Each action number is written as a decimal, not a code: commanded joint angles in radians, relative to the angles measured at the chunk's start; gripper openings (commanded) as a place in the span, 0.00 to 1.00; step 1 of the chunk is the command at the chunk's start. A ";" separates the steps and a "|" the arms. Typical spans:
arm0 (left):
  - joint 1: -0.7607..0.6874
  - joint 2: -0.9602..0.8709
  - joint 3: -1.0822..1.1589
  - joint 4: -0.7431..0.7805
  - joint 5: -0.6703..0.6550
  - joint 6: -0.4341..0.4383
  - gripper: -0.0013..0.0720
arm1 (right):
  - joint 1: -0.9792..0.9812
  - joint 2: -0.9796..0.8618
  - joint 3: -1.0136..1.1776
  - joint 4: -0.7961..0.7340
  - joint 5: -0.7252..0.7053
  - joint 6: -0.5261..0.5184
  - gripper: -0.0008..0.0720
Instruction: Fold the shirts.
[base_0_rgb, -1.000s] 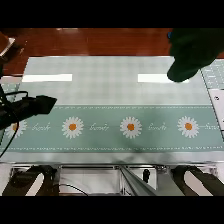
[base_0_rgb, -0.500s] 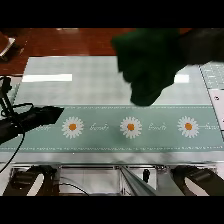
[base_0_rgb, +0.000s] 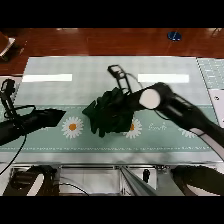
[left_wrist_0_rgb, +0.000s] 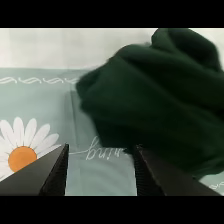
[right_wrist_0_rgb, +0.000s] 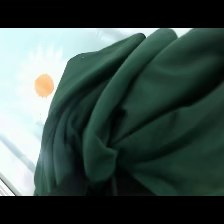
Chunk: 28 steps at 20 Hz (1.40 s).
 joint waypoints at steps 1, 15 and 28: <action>0.000 0.001 -0.022 0.000 -0.030 0.000 0.70 | 0.040 -0.093 -0.013 0.085 -0.101 0.008 0.14; 0.275 -0.297 -0.250 -0.478 -0.154 0.212 0.70 | -0.917 0.502 -0.404 0.005 0.244 -0.110 0.57; -0.089 -0.845 0.095 -0.370 -0.169 0.243 0.70 | -0.959 0.556 -0.693 0.113 0.211 -0.159 0.57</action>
